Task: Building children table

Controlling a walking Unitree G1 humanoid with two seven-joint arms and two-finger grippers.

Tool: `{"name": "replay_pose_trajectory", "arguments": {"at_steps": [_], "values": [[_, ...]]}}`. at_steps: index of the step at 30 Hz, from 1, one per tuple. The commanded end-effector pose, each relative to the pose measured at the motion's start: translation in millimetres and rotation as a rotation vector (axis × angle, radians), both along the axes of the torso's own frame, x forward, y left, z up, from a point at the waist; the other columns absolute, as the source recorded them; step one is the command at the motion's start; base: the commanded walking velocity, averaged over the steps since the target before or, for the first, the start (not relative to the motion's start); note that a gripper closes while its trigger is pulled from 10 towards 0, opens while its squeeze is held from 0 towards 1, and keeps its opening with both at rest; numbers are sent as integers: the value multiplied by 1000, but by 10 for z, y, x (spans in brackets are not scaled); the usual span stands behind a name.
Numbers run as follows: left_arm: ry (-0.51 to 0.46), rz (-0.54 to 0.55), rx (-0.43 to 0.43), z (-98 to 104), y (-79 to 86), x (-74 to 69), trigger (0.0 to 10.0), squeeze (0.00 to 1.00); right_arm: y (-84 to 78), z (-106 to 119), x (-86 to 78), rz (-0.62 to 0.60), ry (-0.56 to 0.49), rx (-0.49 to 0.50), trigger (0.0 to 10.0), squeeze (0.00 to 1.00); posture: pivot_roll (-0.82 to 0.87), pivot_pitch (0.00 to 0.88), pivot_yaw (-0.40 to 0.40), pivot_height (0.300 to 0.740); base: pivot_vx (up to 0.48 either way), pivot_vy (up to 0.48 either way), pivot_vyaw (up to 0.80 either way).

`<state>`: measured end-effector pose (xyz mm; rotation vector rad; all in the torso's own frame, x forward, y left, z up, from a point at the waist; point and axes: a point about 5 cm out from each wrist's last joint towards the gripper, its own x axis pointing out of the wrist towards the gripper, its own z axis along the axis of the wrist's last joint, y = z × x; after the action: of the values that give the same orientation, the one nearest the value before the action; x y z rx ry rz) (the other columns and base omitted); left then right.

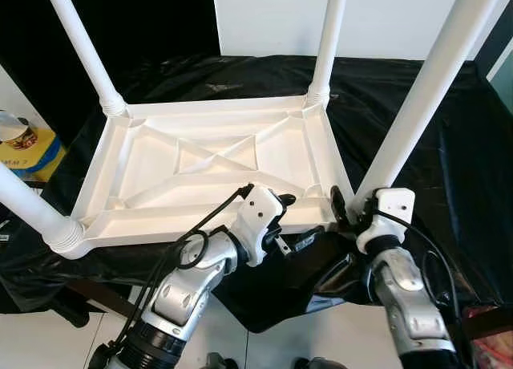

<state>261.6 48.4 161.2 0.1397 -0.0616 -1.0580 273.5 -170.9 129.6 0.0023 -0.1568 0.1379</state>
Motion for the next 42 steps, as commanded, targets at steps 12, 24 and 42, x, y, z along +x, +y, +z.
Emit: {"name": "replay_pose_trajectory", "arguments": {"at_steps": [12, 24, 42], "values": [[11, -27, -4, 5, -23, -29, 10000, 0, -53, 106, 42, 294, -17, -112, 10000, 0, -112, 132, 29, 740, 0, 0, 0], [12, -24, -3, 8, -19, -47, 10000, 0, -84, 42, 106, 376, 24, -159, 2863, 0, -97, 134, 23, 740, 0, 0, 0], [18, -33, 4, -16, -27, -64, 10000, 0, -126, -133, 104, 227, 104, -130, 10000, 0, -105, 117, 25, 740, 0, 0, 0]]}}
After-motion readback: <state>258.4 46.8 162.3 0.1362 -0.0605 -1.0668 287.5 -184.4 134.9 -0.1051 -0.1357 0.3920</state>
